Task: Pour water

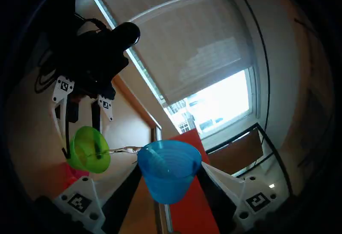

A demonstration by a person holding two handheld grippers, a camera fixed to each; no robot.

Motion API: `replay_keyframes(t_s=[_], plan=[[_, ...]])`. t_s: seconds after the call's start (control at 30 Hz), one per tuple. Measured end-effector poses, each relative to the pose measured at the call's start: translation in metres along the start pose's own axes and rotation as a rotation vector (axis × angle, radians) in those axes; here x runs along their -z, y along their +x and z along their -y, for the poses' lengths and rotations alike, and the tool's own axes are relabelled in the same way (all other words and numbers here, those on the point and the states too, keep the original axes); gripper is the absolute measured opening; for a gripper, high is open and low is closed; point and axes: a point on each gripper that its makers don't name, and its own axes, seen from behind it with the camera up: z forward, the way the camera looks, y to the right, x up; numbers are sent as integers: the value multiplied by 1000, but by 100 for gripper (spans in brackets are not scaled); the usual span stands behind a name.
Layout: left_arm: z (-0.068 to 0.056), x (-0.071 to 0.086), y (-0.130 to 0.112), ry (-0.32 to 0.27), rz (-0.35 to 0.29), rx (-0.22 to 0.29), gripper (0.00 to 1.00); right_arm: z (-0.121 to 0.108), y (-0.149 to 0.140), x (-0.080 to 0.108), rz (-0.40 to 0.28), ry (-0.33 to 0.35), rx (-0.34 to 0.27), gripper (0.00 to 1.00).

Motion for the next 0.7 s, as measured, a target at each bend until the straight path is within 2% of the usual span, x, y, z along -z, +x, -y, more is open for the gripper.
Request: replay_keyframes(t_s=[0.7], plan=[[-2,1,2,1,2,-6,82,-4,1,5,5,-13,44,89]])
